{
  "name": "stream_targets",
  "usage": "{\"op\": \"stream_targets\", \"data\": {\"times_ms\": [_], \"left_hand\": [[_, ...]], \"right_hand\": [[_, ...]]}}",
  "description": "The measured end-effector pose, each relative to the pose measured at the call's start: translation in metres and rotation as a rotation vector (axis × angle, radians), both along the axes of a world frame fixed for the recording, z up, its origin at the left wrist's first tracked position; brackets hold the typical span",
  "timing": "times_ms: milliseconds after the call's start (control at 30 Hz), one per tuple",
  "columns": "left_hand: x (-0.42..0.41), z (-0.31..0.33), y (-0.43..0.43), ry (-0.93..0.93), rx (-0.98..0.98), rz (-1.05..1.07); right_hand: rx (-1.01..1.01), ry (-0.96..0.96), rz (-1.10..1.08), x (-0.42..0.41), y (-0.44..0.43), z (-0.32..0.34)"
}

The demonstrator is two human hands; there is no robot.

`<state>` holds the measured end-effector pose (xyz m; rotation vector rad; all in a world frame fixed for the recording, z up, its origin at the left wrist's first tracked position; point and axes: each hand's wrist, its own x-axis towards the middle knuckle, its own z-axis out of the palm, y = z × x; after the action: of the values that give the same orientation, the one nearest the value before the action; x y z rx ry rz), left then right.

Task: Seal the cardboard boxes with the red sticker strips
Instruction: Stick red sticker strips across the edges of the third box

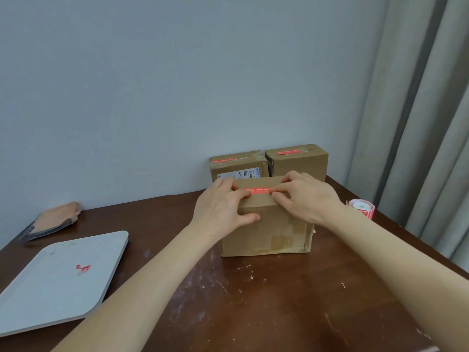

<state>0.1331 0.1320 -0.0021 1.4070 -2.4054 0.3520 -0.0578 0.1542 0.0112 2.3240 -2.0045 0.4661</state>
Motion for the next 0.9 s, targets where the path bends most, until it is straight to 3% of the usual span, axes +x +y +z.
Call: {"op": "stream_targets", "data": {"times_ms": [167,433,900], "left_hand": [[0.002,0.0,-0.006,0.022,0.02,0.034],[-0.002,0.001,-0.01,-0.029,0.05,0.036],[-0.002,0.001,-0.008,-0.011,0.049,0.018]], "right_hand": [[-0.047,-0.039,-0.056,-0.012,-0.003,0.0],[-0.082,0.12,-0.072,-0.007,-0.006,-0.004],[-0.026,0.084,-0.065,-0.007,-0.007,-0.001]]}}
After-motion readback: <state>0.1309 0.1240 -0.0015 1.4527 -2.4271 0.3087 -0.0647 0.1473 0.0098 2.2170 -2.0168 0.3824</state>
